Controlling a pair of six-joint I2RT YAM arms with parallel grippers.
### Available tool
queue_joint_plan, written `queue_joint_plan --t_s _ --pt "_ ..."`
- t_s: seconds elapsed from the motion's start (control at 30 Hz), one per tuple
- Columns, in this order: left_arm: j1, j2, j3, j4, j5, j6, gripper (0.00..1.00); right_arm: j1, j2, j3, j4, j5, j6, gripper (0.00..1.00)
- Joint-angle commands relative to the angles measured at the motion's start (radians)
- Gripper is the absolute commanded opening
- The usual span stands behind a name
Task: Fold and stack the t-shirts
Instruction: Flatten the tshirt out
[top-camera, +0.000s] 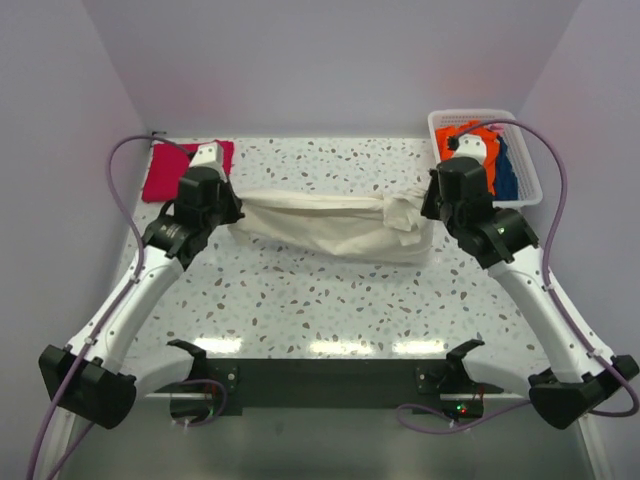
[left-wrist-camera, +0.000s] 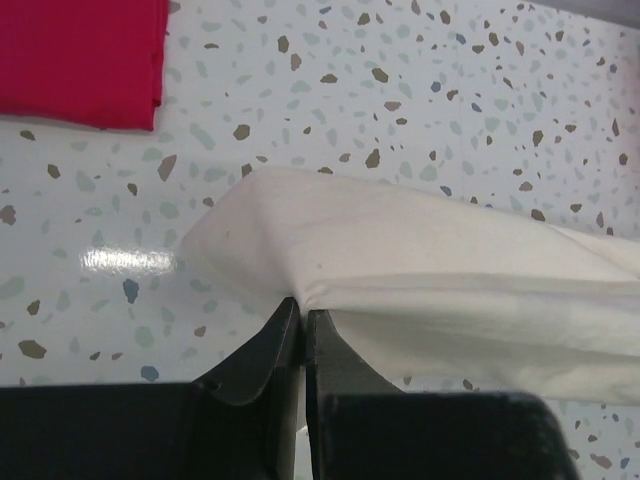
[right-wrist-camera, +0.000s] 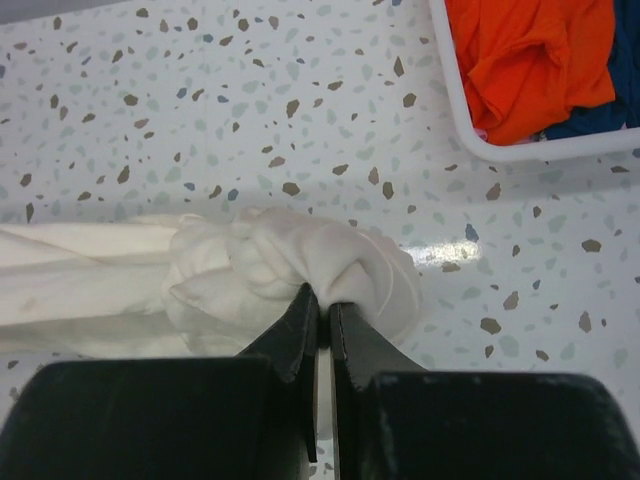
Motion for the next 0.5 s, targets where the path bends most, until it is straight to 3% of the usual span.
queue_joint_plan --t_s 0.0,0.3,0.37,0.4,0.47 --pt "0.018 -0.056 0.068 -0.004 -0.061 0.036 0.00 -0.004 -0.017 0.083 -0.034 0.038 -0.014 0.02" --pt "0.019 0.084 0.056 0.028 0.080 0.027 0.02 -0.062 0.205 0.099 0.081 -0.057 -0.014 0.04" --pt "0.019 0.102 0.050 0.034 0.100 0.039 0.16 -0.090 0.225 0.084 0.104 -0.106 -0.013 0.21" --pt "0.021 0.107 0.047 0.033 0.103 0.041 0.34 -0.101 0.235 0.083 0.100 -0.117 -0.013 0.26" --pt "0.024 0.111 0.030 0.042 0.100 0.036 0.51 -0.118 0.238 0.050 0.121 -0.126 -0.011 0.38"
